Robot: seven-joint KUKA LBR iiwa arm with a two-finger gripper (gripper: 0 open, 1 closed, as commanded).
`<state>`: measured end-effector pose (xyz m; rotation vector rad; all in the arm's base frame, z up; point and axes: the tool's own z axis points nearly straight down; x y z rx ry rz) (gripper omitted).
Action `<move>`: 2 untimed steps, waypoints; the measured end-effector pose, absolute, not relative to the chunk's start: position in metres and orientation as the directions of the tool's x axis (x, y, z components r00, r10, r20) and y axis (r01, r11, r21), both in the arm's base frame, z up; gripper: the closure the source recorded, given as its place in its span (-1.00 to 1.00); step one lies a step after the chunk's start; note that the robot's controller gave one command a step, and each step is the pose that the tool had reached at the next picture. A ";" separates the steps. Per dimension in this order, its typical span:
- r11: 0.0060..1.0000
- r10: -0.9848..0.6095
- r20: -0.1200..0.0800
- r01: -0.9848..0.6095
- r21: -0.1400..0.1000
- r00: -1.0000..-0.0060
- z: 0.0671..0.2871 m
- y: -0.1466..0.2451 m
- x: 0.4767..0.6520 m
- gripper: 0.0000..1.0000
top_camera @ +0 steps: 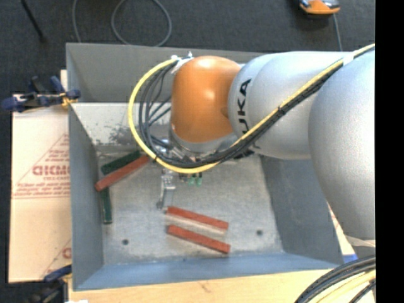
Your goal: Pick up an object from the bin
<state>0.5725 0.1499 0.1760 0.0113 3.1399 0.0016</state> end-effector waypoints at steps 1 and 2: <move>0.953 -0.304 0.003 -0.304 -0.001 -0.953 0.090 0.092 0.526 -1.00; 0.763 -0.646 0.000 -0.646 0.000 -0.763 0.070 0.090 0.502 -1.00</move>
Offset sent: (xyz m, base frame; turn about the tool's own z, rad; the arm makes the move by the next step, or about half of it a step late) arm -0.0459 -0.0554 -0.0847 -0.3198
